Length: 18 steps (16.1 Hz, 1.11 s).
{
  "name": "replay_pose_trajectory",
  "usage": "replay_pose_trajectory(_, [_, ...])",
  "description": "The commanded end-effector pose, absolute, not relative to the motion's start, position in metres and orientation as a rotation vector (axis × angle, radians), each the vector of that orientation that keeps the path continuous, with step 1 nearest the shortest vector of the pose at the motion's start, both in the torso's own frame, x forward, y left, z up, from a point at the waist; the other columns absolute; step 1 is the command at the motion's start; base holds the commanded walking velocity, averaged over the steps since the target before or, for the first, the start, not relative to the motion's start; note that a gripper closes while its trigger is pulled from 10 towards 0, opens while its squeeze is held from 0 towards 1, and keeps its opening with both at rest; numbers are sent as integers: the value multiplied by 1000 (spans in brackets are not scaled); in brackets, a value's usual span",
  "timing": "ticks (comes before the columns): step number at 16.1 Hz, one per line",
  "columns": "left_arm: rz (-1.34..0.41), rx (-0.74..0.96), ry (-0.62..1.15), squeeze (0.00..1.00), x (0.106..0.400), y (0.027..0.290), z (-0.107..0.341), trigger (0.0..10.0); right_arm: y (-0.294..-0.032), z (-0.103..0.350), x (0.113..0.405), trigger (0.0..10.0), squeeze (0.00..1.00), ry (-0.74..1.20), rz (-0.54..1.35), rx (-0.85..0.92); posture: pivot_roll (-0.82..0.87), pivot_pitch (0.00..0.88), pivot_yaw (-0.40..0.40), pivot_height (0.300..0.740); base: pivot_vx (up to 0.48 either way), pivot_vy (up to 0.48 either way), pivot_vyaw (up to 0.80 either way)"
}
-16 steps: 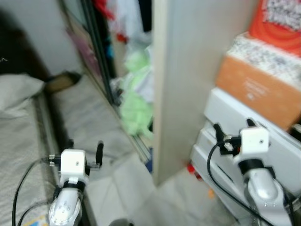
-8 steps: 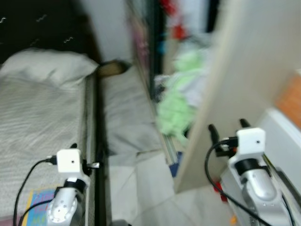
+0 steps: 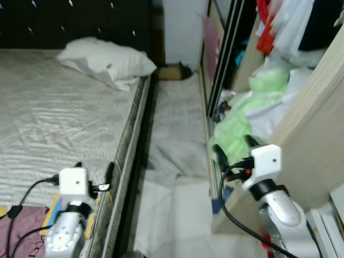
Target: Clean up the room
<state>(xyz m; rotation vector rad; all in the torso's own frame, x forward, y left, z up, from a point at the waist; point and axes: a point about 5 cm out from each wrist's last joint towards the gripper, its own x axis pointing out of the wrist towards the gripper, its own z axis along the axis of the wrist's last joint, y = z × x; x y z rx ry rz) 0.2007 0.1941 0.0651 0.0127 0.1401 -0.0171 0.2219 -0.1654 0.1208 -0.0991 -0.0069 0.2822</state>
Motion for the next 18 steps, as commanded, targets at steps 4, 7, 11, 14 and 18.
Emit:
replay_pose_trajectory(4, [-34,29,133,0,202,189,65,10000,-175,124,226,10000,0,-13,265,-131,-115,0,2,740,0,0,800])
replay_pose_trajectory(7, [-31,45,123,0,203,189,66,10000,-179,128,232,10000,0,-36,233,-144,-114,0,4,740,0,0,800])
replay_pose_trajectory(11, [-11,69,109,0,208,192,67,10000,-177,128,235,10000,0,-43,229,-142,-113,0,7,740,0,0,800])
replay_pose_trajectory(14, [-17,75,103,0,210,192,68,10000,-175,127,236,10000,0,-50,229,-139,-116,0,17,740,0,0,800])
replay_pose_trajectory(18, [-39,85,85,0,214,190,71,10000,-167,126,236,10000,0,-58,242,-126,-114,0,24,740,0,0,800])
